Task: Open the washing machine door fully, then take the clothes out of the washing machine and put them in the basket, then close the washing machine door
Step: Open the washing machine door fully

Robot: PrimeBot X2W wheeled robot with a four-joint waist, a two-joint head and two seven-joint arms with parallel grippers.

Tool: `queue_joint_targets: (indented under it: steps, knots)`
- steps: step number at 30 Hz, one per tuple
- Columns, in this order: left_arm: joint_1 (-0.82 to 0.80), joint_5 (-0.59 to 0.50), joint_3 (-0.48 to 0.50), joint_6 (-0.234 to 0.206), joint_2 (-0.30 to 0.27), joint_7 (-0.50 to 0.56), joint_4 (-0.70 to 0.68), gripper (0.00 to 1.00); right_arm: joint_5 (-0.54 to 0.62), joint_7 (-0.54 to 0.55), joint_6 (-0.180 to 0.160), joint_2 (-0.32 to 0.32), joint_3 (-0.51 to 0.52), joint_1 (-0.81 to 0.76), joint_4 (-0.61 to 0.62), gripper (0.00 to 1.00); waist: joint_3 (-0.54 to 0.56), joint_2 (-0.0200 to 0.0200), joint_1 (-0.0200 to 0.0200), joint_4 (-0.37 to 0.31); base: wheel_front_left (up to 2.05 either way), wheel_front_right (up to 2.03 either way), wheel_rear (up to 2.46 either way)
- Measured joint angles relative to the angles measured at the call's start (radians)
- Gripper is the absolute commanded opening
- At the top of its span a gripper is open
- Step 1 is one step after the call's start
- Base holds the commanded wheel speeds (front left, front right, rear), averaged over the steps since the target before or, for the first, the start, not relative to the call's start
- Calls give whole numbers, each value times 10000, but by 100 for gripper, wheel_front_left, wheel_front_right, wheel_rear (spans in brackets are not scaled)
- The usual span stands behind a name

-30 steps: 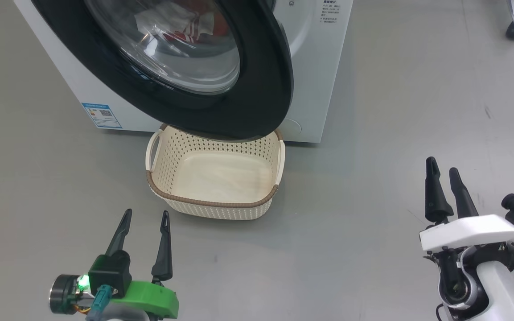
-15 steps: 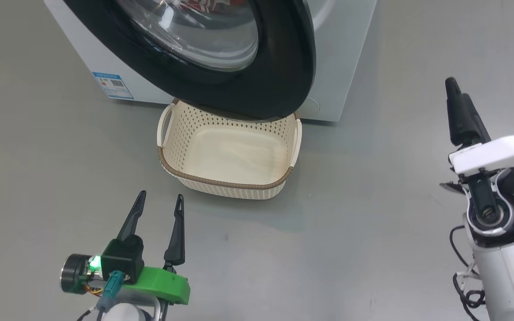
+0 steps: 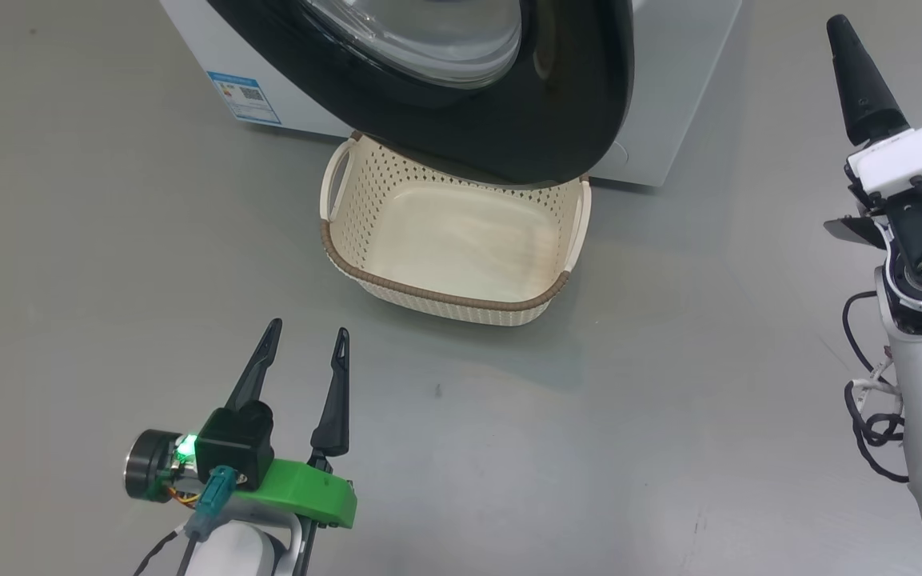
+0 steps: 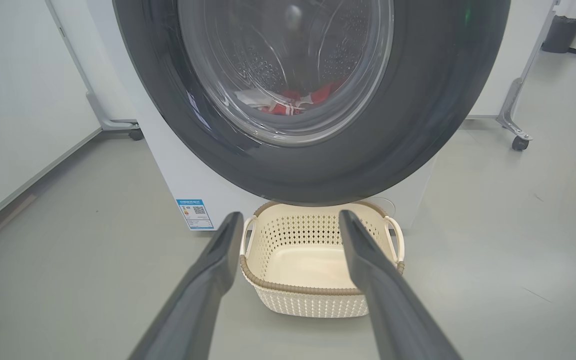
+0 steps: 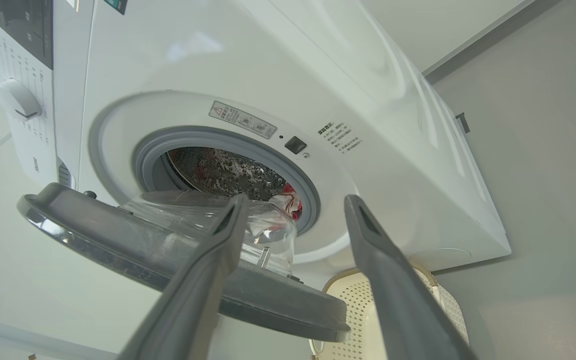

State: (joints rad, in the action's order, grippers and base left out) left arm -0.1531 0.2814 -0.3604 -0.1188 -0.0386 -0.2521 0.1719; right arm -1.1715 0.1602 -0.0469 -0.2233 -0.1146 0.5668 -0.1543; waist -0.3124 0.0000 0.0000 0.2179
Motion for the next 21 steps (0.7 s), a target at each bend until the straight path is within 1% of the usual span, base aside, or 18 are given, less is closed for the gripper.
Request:
queue_joint_targets:
  steps: [1, 2, 4, 5, 11, 13, 16, 17, 21]
  knots:
    - [-35, 4, -21, 0, 0, 0, 0, 100, -92, 92, -8, 21, 12, 128, -69, 95, -47, 0, 0, 54, 0, 0, 0]
    - [-72, 6, -48, 0, 2, 0, 2, 100, -197, 174, -40, 48, 23, 252, -144, 80, -90, 0, 0, 106, 0, 0, 0]
    - [-134, 35, -111, 0, 2, 0, 4, 100, -295, 339, -75, 67, 15, 475, -282, 15, -170, 0, 0, 212, 0, 0, 0]
    - [-158, 67, -159, 0, 2, 0, 8, 100, -347, 422, -75, 67, 10, 588, -349, 0, -206, 0, 0, 264, 0, 0, 0]
    - [-292, 144, -345, 0, 6, 0, 23, 100, -815, 966, -102, 253, -13, 1191, -765, 0, -397, 0, 0, 569, 0, 0, 0]
    - [-337, 201, -397, 0, 6, 0, 27, 100, -984, 1118, -173, 286, 0, 1360, -907, 0, -448, 0, 0, 672, 0, 0, 0]
    - [-374, 347, -500, 0, 8, 0, 52, 100, -1252, 1325, -194, 380, 50, 1596, -1141, 0, -516, 0, 0, 828, 0, 0, 0]
    - [-382, 368, -531, 0, 8, 0, 61, 100, -1327, 1390, -267, 399, 77, 1668, -1218, 0, -537, 0, 1, 881, 0, 0, 0]
    - [-417, 477, -614, 0, 12, 0, 86, 100, -1580, 1620, -272, 401, 201, 1894, -1534, 0, -599, 0, 0, 1087, 0, 0, 0]
